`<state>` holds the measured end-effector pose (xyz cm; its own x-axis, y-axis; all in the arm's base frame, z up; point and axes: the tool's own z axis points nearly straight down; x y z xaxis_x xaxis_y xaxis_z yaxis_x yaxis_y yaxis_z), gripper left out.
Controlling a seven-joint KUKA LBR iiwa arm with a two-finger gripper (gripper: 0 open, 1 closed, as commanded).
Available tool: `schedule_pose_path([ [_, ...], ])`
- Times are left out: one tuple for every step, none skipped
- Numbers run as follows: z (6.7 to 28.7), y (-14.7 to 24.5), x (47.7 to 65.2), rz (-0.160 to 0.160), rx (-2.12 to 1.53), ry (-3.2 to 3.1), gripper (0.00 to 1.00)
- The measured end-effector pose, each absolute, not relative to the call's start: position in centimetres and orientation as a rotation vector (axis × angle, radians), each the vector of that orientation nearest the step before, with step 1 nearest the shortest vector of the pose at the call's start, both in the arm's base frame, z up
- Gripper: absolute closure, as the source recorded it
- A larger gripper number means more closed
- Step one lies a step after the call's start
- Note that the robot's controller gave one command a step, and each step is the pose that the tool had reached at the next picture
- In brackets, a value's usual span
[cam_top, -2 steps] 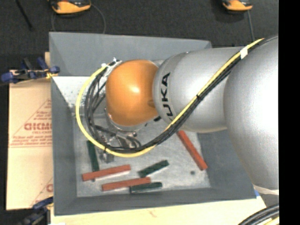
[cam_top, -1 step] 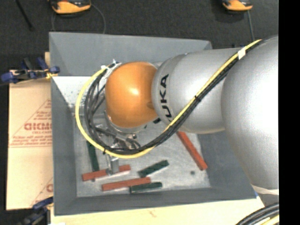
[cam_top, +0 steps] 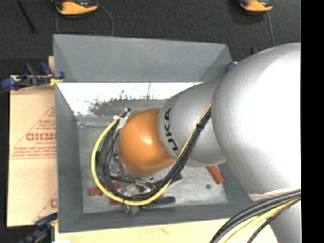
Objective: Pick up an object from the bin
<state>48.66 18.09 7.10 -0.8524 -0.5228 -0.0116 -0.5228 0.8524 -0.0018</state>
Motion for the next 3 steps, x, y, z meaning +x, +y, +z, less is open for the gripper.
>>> schedule_pose_path([
  [7.7,18.4,49.0,0.007,-0.84,3.005,1.0],
  [12.0,18.3,49.7,-0.001,-0.818,3.025,1.0],
  [11.7,18.3,49.6,0.002,-0.819,3.031,0.0],
])
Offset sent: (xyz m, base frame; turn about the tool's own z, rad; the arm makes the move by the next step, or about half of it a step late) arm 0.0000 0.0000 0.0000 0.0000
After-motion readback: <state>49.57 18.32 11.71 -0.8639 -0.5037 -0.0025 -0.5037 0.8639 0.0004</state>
